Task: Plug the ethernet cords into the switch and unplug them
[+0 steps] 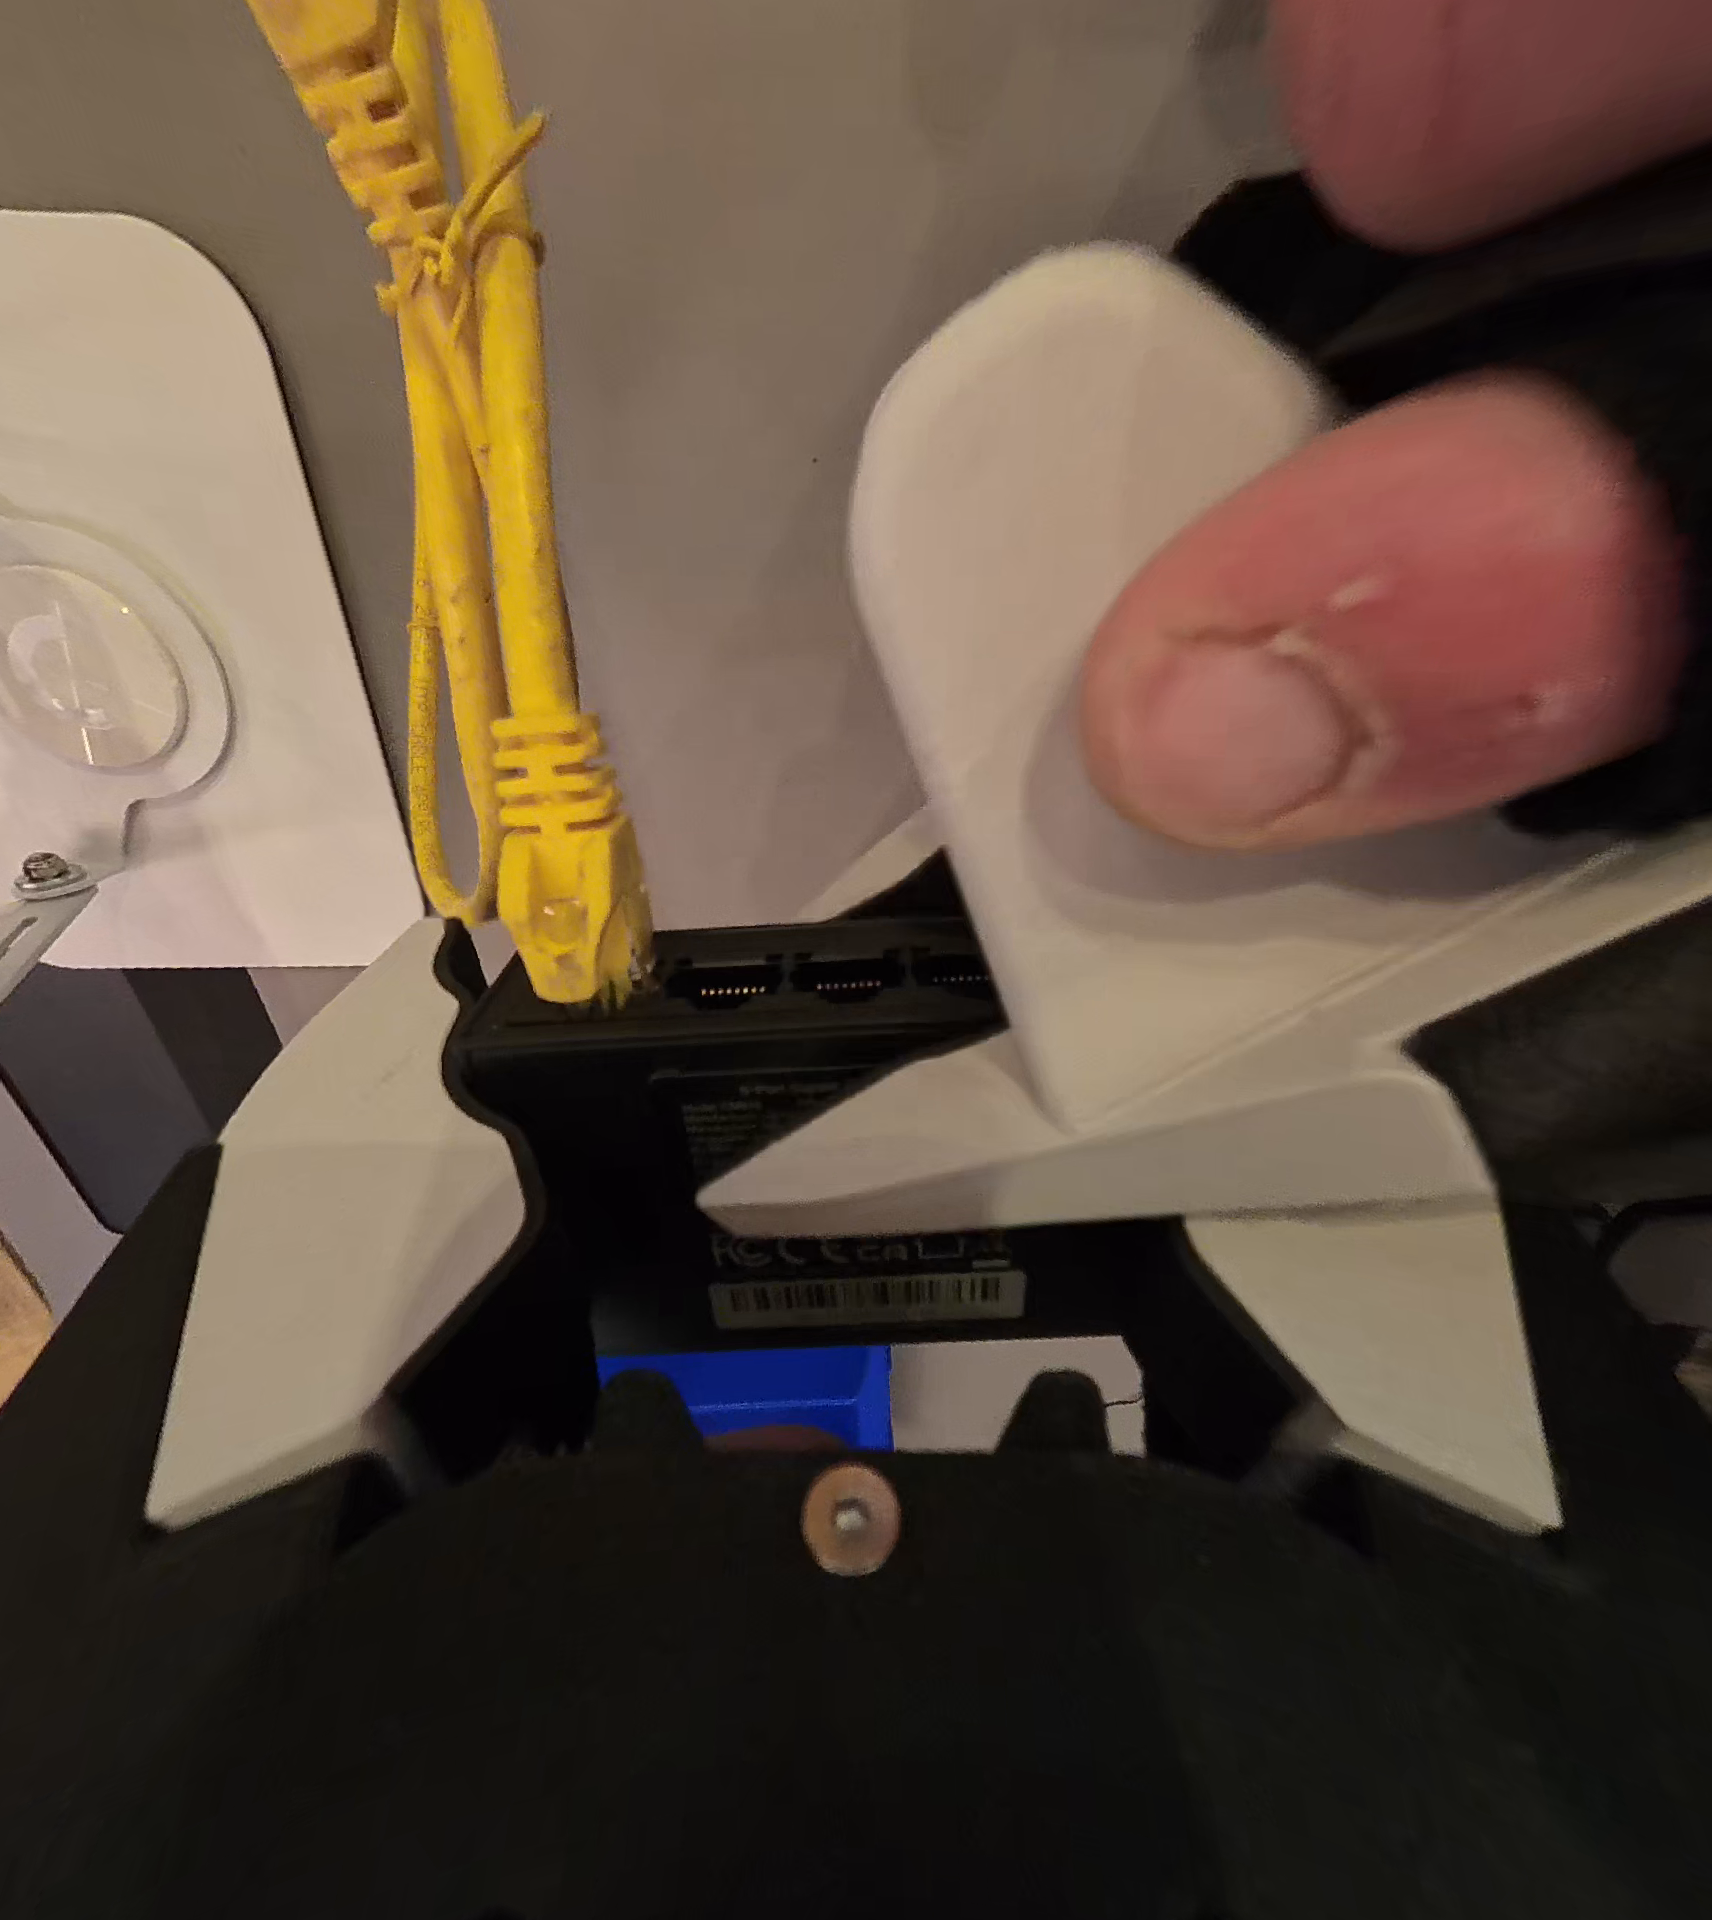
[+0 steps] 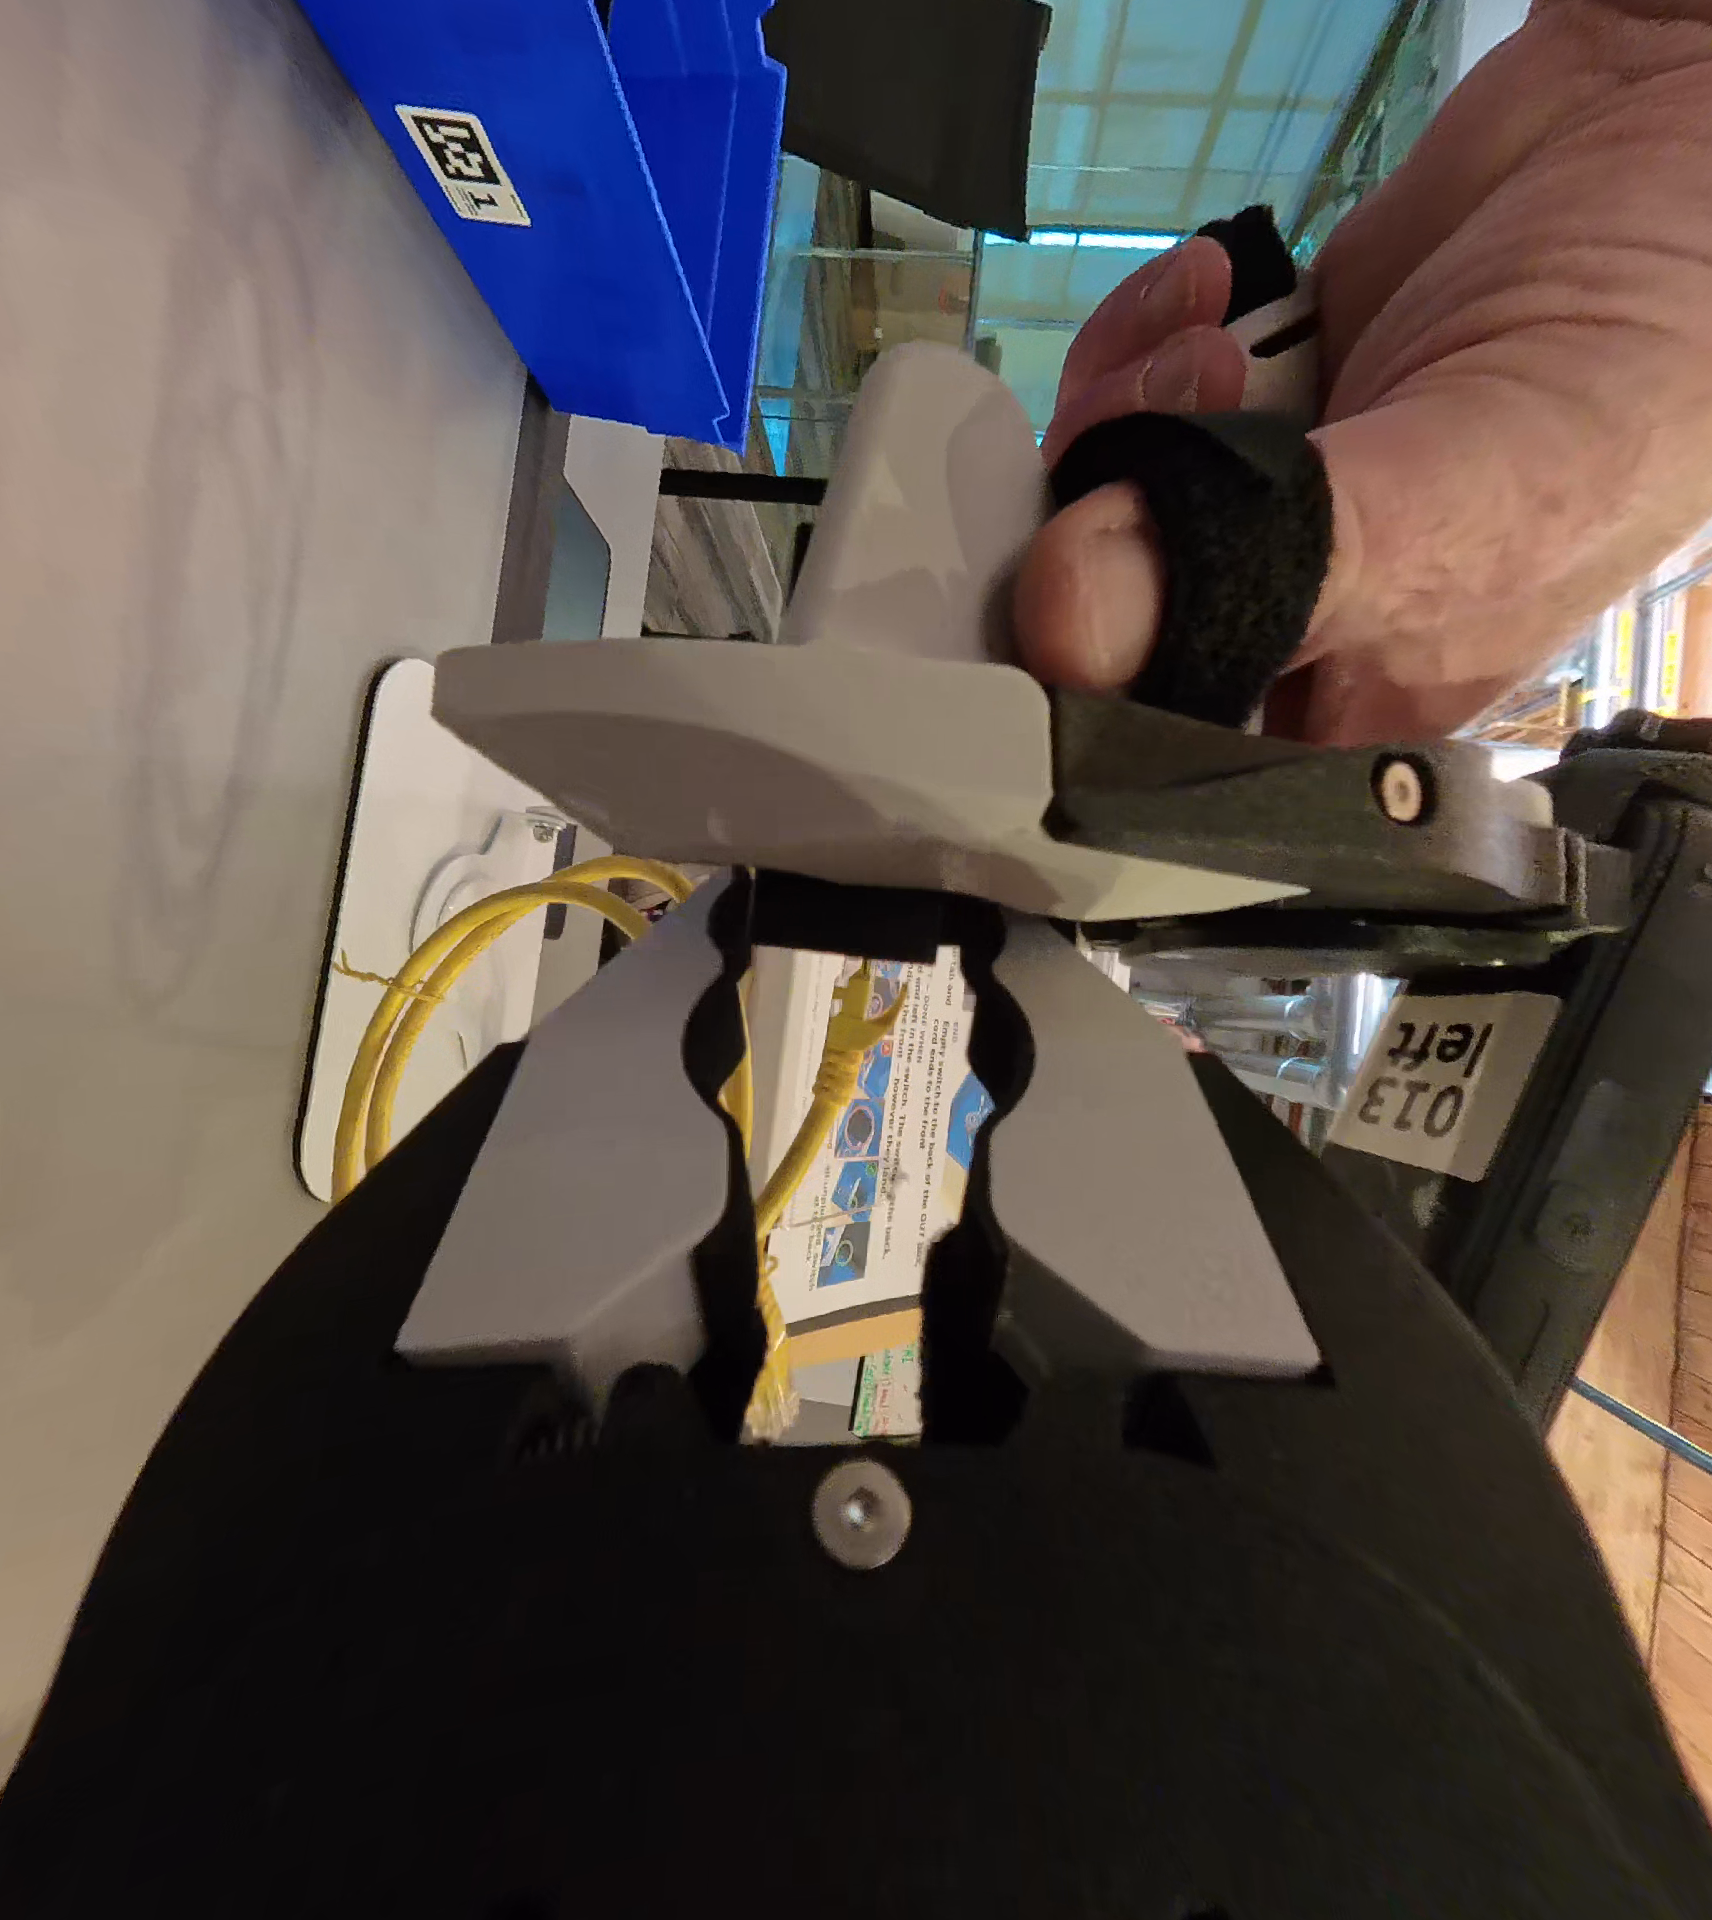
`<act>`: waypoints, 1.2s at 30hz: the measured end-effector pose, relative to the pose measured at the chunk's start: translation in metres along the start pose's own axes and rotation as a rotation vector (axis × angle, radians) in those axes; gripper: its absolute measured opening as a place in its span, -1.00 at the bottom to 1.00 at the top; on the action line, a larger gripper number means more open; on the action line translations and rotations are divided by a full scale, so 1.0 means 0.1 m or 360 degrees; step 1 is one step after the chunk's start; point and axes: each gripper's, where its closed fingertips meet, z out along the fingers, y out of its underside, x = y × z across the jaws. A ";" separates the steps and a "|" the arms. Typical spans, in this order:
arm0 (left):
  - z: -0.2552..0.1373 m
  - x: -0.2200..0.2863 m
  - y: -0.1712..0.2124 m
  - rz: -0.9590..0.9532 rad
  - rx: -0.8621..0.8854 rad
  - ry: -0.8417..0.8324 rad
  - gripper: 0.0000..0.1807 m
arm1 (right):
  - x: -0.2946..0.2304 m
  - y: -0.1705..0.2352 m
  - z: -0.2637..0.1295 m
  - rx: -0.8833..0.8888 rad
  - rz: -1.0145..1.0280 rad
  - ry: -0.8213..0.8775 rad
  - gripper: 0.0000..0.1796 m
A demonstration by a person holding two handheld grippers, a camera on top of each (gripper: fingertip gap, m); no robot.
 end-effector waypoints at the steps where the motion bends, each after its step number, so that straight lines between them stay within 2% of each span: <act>1: 0.00 -0.01 0.02 -0.0015 -0.0002 0.0012 0.46 | 0.01 0.01 0.00 -0.0006 0.0008 0.0000 -0.50; 5: -0.06 -0.04 0.09 -0.0031 0.0009 0.0028 0.46 | 0.07 0.02 -0.09 0.0086 0.0016 -0.0040 -0.46; 7: -0.11 -0.05 0.13 -0.0031 0.0029 0.0054 0.46 | 0.05 0.00 -0.17 0.0179 -0.0025 -0.0136 -0.50; 10: -0.21 -0.06 0.22 -0.0019 0.0048 0.0092 0.45 | -0.05 -0.01 -0.29 0.0348 -0.0001 -0.0425 -0.59; 12: -0.29 -0.05 0.28 -0.0007 0.0056 0.0135 0.46 | -0.01 -0.01 -0.37 0.0451 0.0078 -0.0617 -0.73; 15: -0.44 -0.01 0.31 0.0015 0.0101 0.0197 0.46 | 0.33 -0.10 -0.47 0.0620 0.0263 -0.0758 -0.80; 19: -0.60 0.00 0.33 0.0019 0.0144 0.0232 0.46 | 0.71 -0.30 -0.75 0.0972 0.0538 -0.1112 -0.89; 21: -0.66 0.03 0.32 0.0028 0.0192 0.0252 0.46 | 0.92 -0.40 -0.88 0.1179 0.0612 -0.1058 -0.90; 24: -0.70 0.07 0.35 0.0051 0.0207 0.0260 0.45 | 1.14 -0.43 -0.90 0.1342 0.0734 -0.0705 -0.85; 27: -0.72 0.12 0.38 0.0072 0.0202 0.0271 0.45 | 1.04 -0.30 -0.72 0.1212 0.0802 -0.0487 -0.73; 30: -0.73 0.15 0.35 0.0095 0.0202 0.0290 0.45 | 0.91 -0.19 -0.54 0.1063 0.0776 -0.0343 -0.70; 33: -0.75 0.17 0.31 0.0112 0.0193 0.0293 0.45 | 0.89 -0.12 -0.41 0.0950 0.0764 -0.0308 -0.59; 36: -0.77 0.20 0.28 0.0124 0.0176 0.0303 0.45 | 0.87 -0.08 -0.32 0.0851 0.0703 -0.0260 -0.56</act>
